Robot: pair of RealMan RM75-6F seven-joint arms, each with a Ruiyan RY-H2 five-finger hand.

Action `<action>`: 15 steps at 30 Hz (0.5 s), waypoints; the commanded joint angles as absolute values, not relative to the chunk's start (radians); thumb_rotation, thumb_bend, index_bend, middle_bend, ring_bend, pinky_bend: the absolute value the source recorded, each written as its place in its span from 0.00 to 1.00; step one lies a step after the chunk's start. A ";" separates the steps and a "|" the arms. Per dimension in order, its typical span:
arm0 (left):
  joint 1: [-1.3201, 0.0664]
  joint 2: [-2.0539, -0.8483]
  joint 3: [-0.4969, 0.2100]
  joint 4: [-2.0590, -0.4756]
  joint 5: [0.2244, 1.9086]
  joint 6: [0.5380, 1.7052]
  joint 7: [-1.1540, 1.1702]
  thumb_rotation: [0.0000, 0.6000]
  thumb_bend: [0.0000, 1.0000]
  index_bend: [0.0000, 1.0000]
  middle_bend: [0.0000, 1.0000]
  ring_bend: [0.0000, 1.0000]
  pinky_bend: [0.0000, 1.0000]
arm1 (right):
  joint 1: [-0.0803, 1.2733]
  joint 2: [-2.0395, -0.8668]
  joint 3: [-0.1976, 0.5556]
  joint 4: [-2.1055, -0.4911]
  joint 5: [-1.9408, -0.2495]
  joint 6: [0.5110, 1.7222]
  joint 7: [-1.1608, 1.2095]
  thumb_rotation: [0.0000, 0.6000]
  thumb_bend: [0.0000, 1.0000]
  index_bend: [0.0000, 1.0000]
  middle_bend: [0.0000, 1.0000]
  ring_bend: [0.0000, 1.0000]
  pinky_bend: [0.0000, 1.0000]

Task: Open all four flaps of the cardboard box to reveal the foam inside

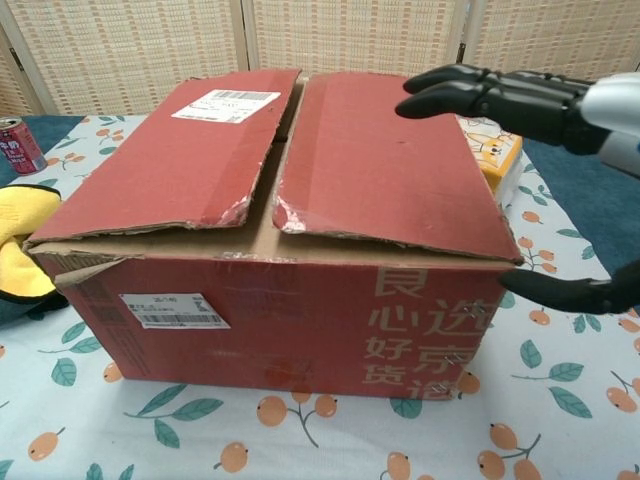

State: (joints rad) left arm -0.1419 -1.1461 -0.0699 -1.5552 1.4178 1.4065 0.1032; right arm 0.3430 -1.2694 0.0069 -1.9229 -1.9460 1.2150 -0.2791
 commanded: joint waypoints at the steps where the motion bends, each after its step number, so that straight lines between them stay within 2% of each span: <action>1: -0.143 -1.141 -0.068 -1.553 1.417 1.401 0.091 1.00 0.47 0.00 0.00 0.00 0.00 | 0.368 -1.306 0.028 -1.916 -1.924 1.196 -0.290 1.00 0.38 0.00 0.00 0.00 0.00; 15: -0.147 -1.127 -0.079 -1.541 1.398 1.388 0.032 1.00 0.48 0.00 0.00 0.01 0.00 | 0.453 -1.406 0.073 -1.897 -1.859 1.133 -0.297 1.00 0.38 0.00 0.00 0.00 0.00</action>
State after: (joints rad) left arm -0.1468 -1.1288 -0.0768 -1.5423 1.3997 1.3881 0.0365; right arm 0.4417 -1.3931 0.0658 -1.9022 -1.8698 1.1447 -0.2918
